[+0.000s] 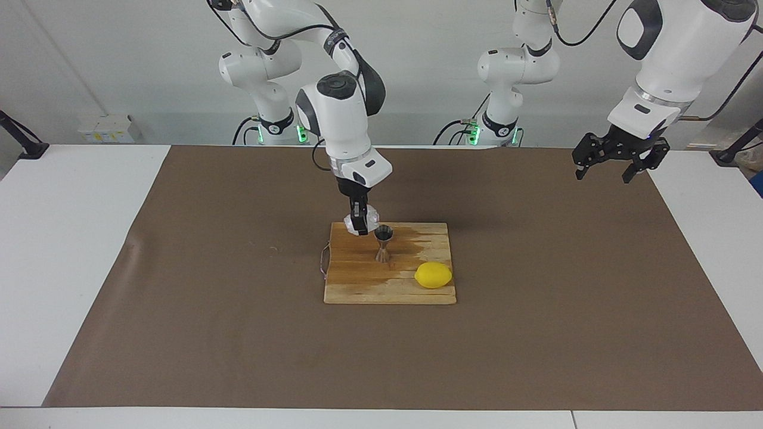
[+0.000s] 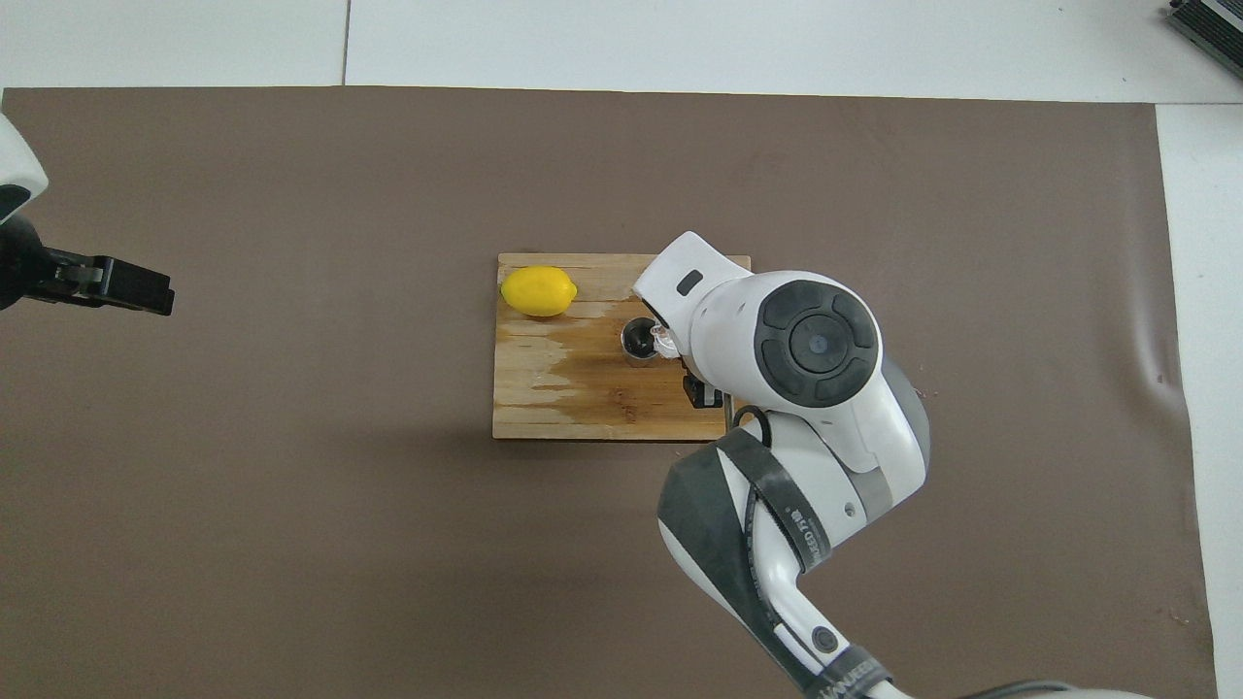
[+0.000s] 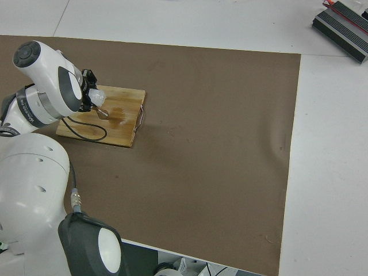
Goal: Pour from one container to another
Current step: 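Tilt the white cup with the right gripper over the metal cup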
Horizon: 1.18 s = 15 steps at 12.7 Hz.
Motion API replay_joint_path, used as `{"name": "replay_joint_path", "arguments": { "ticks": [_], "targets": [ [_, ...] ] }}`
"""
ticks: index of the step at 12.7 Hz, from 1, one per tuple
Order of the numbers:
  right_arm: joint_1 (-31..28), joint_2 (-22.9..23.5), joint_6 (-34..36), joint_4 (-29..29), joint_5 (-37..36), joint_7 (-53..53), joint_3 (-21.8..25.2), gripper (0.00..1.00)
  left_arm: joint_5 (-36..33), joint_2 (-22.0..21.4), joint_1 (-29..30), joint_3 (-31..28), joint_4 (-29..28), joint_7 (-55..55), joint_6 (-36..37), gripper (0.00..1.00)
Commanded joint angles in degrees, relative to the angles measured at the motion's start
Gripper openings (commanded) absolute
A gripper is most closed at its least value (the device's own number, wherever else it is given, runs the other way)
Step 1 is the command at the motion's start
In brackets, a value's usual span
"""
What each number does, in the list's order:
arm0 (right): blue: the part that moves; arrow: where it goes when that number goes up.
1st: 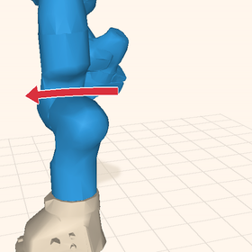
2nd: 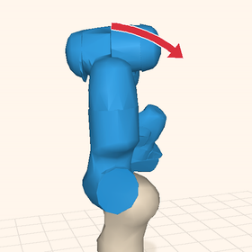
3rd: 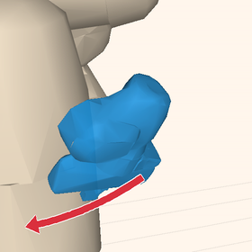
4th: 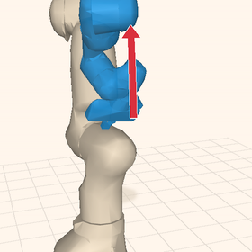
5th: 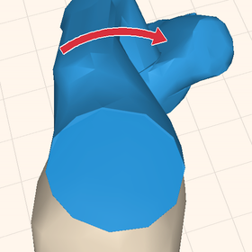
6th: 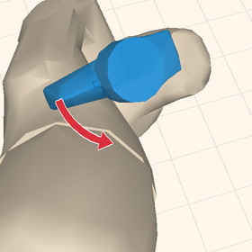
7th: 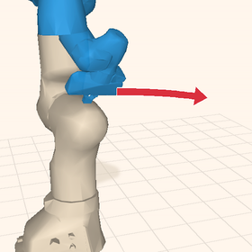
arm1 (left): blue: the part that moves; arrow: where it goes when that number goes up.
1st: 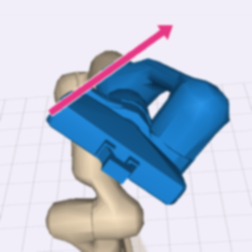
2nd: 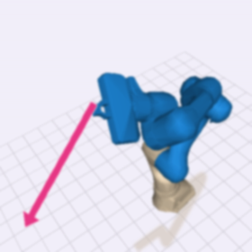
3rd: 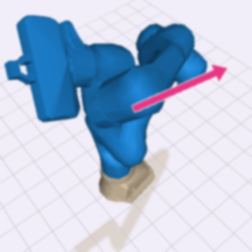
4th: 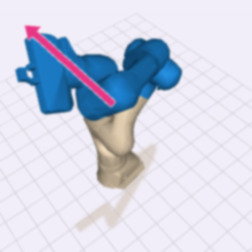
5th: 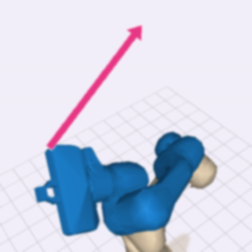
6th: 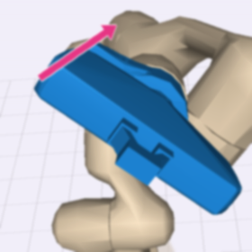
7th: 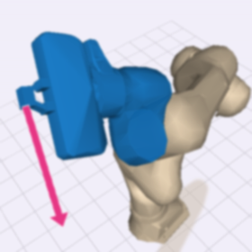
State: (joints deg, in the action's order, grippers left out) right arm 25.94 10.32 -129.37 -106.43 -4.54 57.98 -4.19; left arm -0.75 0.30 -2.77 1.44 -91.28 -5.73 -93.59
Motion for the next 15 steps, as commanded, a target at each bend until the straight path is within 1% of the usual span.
{"name": "replay_joint_path", "arguments": {
  "ticks": [1, 11, 15],
  "targets": [
    [1.39, 0.49, 0.44, 1.05, -4.51, -2.26, -0.03, 0.01, -0.48, -1.18, -0.57, -0.47, -1.09, 0.55, 0.43, 1.00],
    [1.66, 0.22, 0.00, 0.61, -10.05, -2.26, -0.03, 0.01, -0.48, -1.18, -0.57, -0.47, -1.09, 0.55, 0.43, 1.00],
    [2.45, 0.31, 0.00, 0.61, -10.76, -2.35, -0.03, 0.01, -0.48, -1.18, -0.57, -0.47, -1.09, 0.55, 0.43, 1.00]
  ]
}}
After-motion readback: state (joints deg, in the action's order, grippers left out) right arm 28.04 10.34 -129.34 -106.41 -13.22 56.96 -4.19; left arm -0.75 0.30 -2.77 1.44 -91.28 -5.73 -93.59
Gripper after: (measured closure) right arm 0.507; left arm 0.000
